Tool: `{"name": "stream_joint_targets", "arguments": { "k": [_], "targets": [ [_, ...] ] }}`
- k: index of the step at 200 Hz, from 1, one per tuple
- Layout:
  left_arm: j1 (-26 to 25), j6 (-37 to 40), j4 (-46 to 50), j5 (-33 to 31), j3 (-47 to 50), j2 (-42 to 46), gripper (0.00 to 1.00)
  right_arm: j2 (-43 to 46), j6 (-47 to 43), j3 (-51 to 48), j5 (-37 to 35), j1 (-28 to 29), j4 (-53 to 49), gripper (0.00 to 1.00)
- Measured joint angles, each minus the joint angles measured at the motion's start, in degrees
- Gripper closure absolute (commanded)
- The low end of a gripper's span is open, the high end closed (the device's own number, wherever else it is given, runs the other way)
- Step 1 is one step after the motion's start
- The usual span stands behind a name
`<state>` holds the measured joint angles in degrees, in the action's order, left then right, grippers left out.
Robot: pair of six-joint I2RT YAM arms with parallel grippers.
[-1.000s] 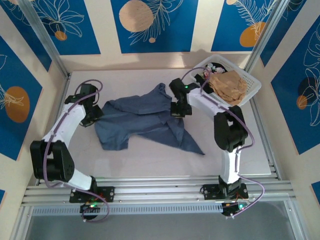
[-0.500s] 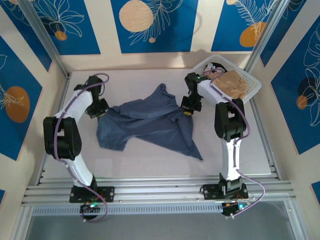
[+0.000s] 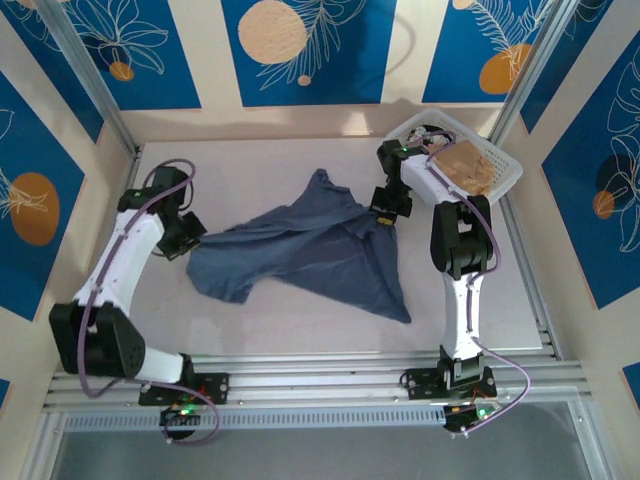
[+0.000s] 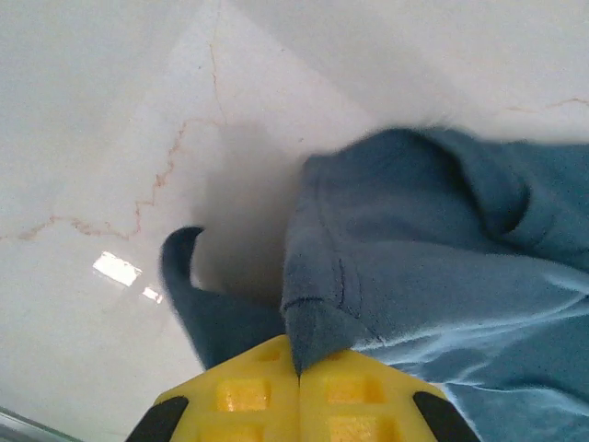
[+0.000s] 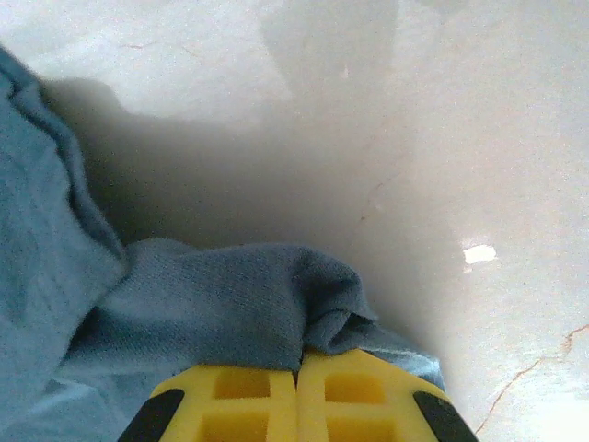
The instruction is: Fold and stack the t-shirts
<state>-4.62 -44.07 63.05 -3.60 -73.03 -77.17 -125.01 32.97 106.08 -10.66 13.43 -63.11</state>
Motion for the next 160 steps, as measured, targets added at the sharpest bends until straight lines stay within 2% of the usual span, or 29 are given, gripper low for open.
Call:
{"name": "stream_joint_targets", "arguments": {
  "k": [32,73,81,99,109,117,132,160],
  "targets": [
    [-0.02,-2.40,-0.74,1.90,0.02,0.44,1.00,-1.70,0.02,1.99,-0.96,0.00,-0.98,1.00],
    [0.00,-1.90,-9.09,2.05,0.22,-12.02,1.00,-4.31,0.11,3.96,-2.89,0.48,-2.32,1.00],
    [0.02,-0.94,-11.72,2.12,0.15,-15.67,0.88,-4.63,0.24,4.24,-3.34,0.57,-2.58,1.00],
    [0.07,2.05,-17.81,3.98,0.11,-22.05,0.54,-5.03,0.70,4.48,-4.70,0.81,-3.06,1.00],
    [0.07,4.46,-21.14,5.68,0.11,-24.33,0.42,-5.07,0.96,4.48,-5.68,0.81,-3.56,1.00],
    [0.09,5.70,-22.80,6.40,0.11,-24.96,0.37,-5.09,1.20,4.48,-6.16,0.87,-3.87,1.00],
    [0.11,7.74,-23.12,5.75,0.11,-24.30,0.34,-5.07,1.36,4.48,-6.64,0.85,-4.07,1.00],
    [0.74,9.49,-17.16,-0.74,1.81,-18.34,0.30,-4.96,0.72,4.48,-6.54,0.85,-4.04,0.73]
  ]
}}
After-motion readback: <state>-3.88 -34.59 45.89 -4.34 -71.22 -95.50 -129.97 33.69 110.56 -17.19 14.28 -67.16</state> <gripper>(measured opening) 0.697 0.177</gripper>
